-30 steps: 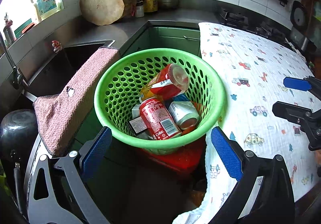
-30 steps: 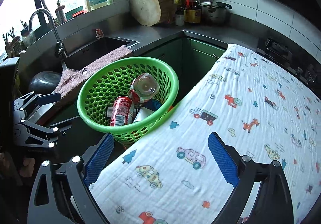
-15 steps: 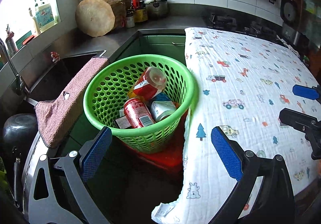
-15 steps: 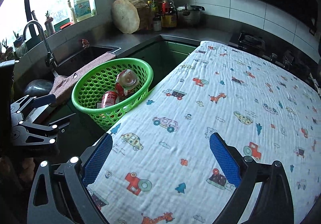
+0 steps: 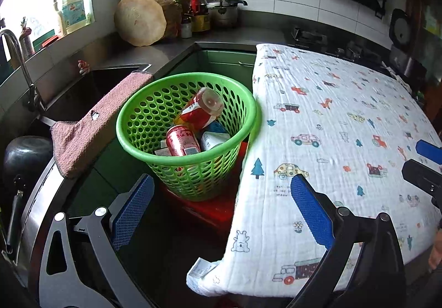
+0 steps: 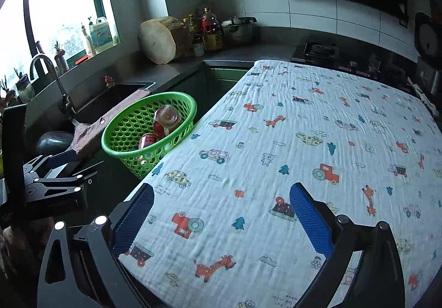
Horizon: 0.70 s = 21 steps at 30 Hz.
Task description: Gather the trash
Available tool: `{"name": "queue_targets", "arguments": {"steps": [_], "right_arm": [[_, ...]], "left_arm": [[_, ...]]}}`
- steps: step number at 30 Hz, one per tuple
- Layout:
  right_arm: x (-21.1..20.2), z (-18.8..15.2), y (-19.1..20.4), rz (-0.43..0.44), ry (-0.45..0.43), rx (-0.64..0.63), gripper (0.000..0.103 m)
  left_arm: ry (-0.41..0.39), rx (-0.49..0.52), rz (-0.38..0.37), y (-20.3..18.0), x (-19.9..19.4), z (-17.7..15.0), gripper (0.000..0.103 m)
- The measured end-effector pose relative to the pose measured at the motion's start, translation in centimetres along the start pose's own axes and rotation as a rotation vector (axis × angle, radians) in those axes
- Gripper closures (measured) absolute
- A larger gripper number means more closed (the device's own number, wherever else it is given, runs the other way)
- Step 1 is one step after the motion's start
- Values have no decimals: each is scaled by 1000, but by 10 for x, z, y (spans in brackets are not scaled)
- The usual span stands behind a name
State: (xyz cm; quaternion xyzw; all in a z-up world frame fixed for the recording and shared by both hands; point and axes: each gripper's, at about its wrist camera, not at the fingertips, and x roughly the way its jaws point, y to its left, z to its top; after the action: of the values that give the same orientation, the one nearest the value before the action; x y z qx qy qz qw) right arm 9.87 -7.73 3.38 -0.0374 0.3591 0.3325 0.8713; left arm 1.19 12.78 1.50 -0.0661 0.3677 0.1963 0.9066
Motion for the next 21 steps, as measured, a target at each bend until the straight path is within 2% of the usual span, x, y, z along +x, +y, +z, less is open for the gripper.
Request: {"name": "queue_targets", "arguments": {"steps": [7, 11, 21], "right_arm": [[-21, -9, -5, -4, -47, 27, 7], [-24, -15, -8, -28, -59, 17, 7], [-25, -26, -13, -104, -64, -14, 7]], "left_arm": [[-4, -5, -30, -8, -10, -5, 5], [-35, 15, 0, -14, -20, -6, 5], [-59, 46, -4, -21, -32, -6, 5]]}}
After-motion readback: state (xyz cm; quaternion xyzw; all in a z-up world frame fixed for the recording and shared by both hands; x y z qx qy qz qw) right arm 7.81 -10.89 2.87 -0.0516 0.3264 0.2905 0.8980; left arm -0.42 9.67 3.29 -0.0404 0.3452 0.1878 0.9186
